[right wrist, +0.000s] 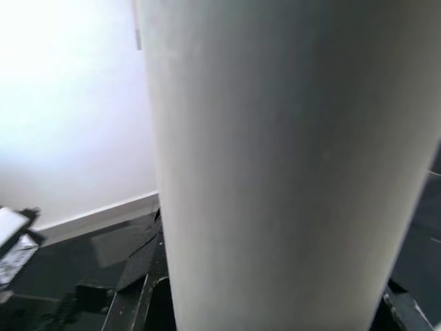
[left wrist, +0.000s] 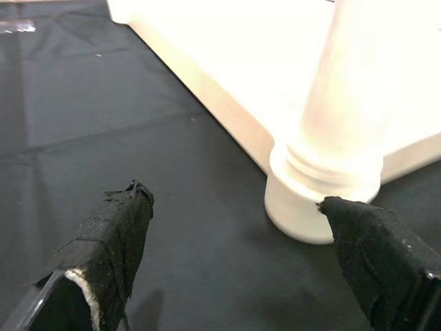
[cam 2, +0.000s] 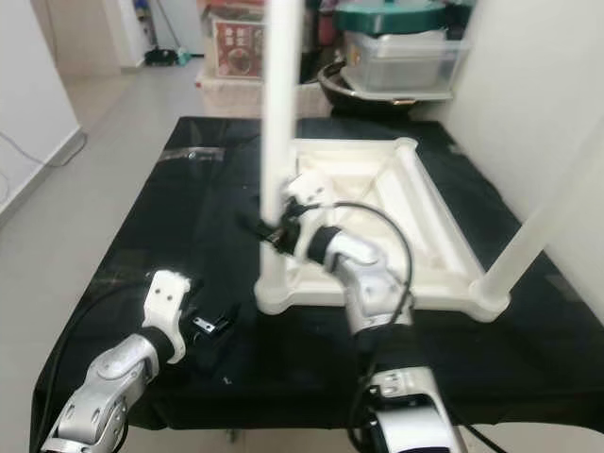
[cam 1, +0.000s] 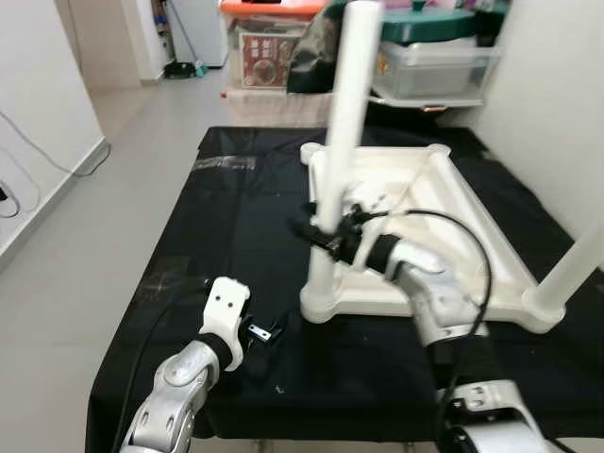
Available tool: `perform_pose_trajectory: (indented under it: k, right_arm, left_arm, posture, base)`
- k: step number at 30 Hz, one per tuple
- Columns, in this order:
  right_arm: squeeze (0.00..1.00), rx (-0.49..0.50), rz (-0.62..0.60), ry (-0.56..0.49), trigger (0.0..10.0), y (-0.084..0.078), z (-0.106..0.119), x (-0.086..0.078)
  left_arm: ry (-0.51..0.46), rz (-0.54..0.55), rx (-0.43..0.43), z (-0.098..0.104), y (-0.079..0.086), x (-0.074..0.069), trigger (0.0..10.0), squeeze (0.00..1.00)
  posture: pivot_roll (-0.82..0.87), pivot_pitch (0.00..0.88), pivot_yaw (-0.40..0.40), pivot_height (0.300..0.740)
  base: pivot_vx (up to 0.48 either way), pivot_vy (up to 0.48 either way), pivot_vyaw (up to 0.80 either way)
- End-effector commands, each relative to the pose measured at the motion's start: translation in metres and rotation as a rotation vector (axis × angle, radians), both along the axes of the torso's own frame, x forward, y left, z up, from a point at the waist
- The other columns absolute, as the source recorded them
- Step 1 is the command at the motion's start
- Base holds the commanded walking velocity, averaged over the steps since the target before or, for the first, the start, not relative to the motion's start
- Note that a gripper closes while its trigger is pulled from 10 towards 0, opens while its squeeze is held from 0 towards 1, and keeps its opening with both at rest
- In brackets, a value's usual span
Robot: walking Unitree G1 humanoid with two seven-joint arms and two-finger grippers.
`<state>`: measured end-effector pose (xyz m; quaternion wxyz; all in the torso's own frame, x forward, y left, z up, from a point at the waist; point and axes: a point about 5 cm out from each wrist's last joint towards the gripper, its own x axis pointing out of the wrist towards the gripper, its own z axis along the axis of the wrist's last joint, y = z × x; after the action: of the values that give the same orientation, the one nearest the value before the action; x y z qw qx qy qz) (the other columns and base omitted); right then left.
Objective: Building children table
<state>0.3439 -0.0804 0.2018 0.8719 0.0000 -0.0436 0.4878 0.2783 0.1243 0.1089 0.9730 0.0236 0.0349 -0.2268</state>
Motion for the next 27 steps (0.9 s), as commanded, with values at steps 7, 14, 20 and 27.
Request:
perform_pose_trajectory:
  k: [7,14,20,27]
  right_arm:
    - [0.0,-0.08,-1.0,0.286,0.0,-0.059,-0.056,0.02]
    - [0.0,-0.18,-1.396,0.272,0.0,-0.109,-0.08,-0.039]
    - [1.0,-0.068,-1.261,0.197,10.0,-0.091,-0.058,-0.041]
    - [0.0,0.1,-0.749,0.105,10.0,-0.059,-0.006,-0.005]
  left_arm:
    - [0.032,0.023,0.024,-0.009,0.009,-0.007,10.0,0.0]
    - [0.034,0.015,0.008,-0.009,0.005,-0.008,10.0,0.0]
    - [0.037,0.005,0.027,-0.011,0.009,-0.005,10.0,0.0]
    - [0.023,0.012,0.01,-0.007,0.005,-0.003,10.0,0.0]
  posture:
    - [0.04,0.0,-0.067,0.74]
    - [0.01,0.0,-0.047,0.74]
    - [-0.01,0.0,-0.047,0.74]
    - [0.01,0.0,-0.053,0.74]
  base:
    - [0.0,0.0,0.0]
    - [0.0,0.0,0.0]
    - [0.0,0.0,0.0]
    - [0.0,0.0,0.0]
